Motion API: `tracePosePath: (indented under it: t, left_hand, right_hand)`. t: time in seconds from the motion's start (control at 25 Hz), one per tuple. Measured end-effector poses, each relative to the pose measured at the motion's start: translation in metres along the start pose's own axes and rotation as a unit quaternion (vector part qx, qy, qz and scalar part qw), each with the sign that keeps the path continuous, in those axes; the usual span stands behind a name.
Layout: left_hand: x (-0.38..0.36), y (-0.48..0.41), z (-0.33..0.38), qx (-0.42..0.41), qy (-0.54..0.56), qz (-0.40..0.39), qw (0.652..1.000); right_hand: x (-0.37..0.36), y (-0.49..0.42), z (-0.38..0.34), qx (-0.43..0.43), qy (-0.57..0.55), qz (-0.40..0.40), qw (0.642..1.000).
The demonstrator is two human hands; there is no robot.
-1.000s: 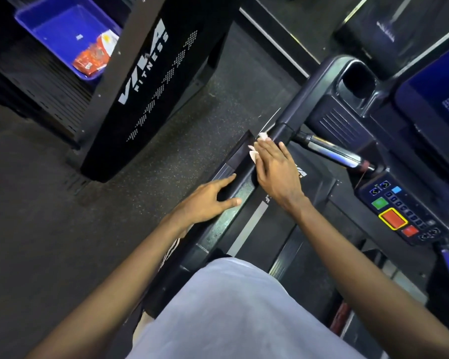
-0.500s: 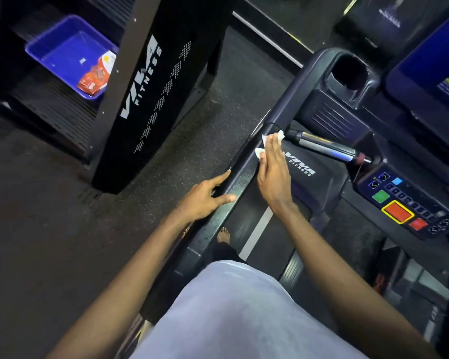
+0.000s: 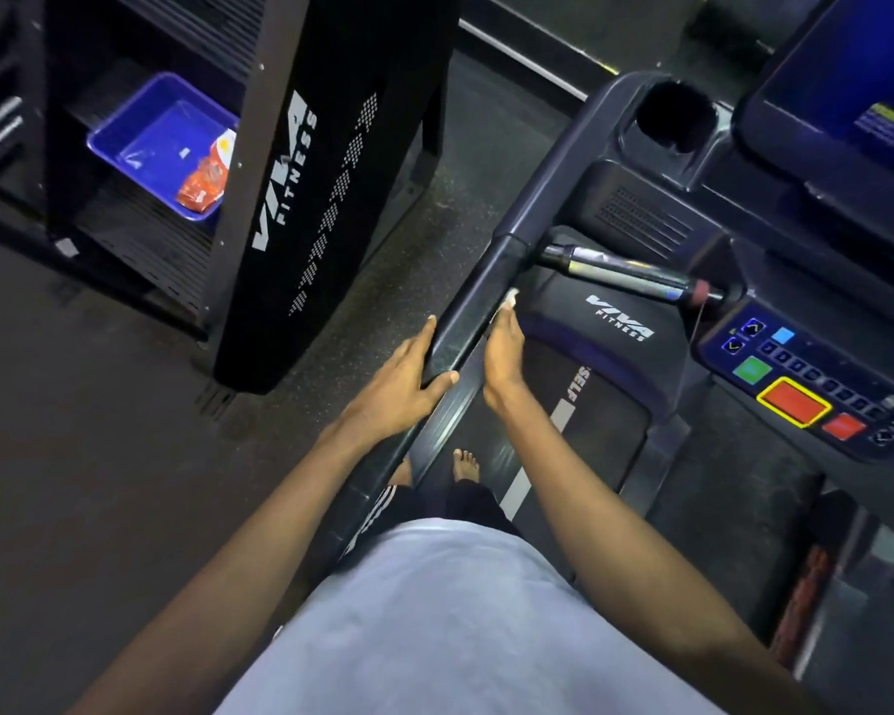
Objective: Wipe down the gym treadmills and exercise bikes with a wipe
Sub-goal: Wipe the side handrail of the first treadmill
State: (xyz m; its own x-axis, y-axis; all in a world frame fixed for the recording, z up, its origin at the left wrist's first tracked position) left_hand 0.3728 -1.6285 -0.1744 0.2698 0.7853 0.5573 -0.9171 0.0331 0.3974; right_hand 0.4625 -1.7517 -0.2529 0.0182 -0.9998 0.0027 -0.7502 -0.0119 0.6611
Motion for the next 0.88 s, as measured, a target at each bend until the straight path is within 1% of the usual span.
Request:
tracePosePath:
  t: [0.08, 0.2, 0.24, 0.32, 0.4, 0.48, 0.52, 0.6, 0.68, 0.72, 0.8, 0.88]
  left_hand:
    - [0.002, -0.006, 0.006, 0.001, -0.008, 0.014, 1.0]
    - [0.007, -0.012, 0.011, 0.007, -0.018, 0.031, 0.999]
    - [0.007, -0.012, 0.011, 0.009, -0.021, 0.035, 0.999]
    - [0.008, -0.01, 0.011, 0.009, -0.02, 0.04, 0.999]
    - [0.008, -0.008, 0.01, 0.01, -0.009, 0.04, 0.999]
    - [0.009, -0.006, 0.009, 0.008, 0.005, 0.039, 0.999]
    - [0.01, -0.006, 0.008, 0.007, 0.012, 0.038, 0.999]
    - [0.011, -0.005, 0.008, 0.01, 0.023, 0.031, 0.999]
    - [0.013, -0.005, 0.005, 0.013, 0.03, 0.027, 0.999]
    - [0.013, -0.005, 0.005, 0.012, 0.032, 0.025, 0.999]
    - [0.013, -0.006, 0.004, 0.007, 0.042, 0.025, 0.999]
    - [0.013, -0.007, 0.001, 0.003, 0.047, 0.026, 0.999]
  right_hand:
    - [-0.001, 0.0, 0.005, -0.016, -0.024, 0.0, 1.0]
    - [0.0, 0.004, -0.008, 0.027, -0.038, 0.041, 0.998]
    - [0.0, 0.007, -0.013, 0.053, -0.03, 0.049, 0.997]
    - [0.002, 0.02, -0.026, 0.122, 0.022, 0.064, 0.99]
    - [0.008, 0.028, -0.038, 0.216, 0.094, 0.08, 0.969]
    - [0.009, 0.031, -0.048, 0.3, 0.174, 0.065, 0.936]
    - [0.008, 0.03, -0.054, 0.328, 0.227, 0.046, 0.916]
    - [0.008, 0.02, -0.067, 0.369, 0.352, 0.03, 0.86]
    - [0.01, 0.011, -0.084, 0.393, 0.464, 0.037, 0.793]
    - [0.01, 0.008, -0.091, 0.399, 0.504, 0.042, 0.765]
    - [0.004, 0.006, -0.102, 0.402, 0.556, 0.039, 0.726]
    - [-0.008, 0.009, -0.106, 0.427, 0.602, -0.002, 0.675]
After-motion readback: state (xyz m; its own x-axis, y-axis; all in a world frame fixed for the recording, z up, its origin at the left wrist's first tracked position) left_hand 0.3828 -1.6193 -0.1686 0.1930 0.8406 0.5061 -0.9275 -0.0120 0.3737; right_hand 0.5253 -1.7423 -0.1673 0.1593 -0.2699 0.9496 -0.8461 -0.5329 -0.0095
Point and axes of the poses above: each hand's wrist, its own y-axis away from the middle knuckle, its own x-axis out of the back of the hand, z = x × y, the point moved 5 cm from there along -y, towards the middle knuckle, and after that the axes turned 6 degrees about -x, right-handed, at the moved point
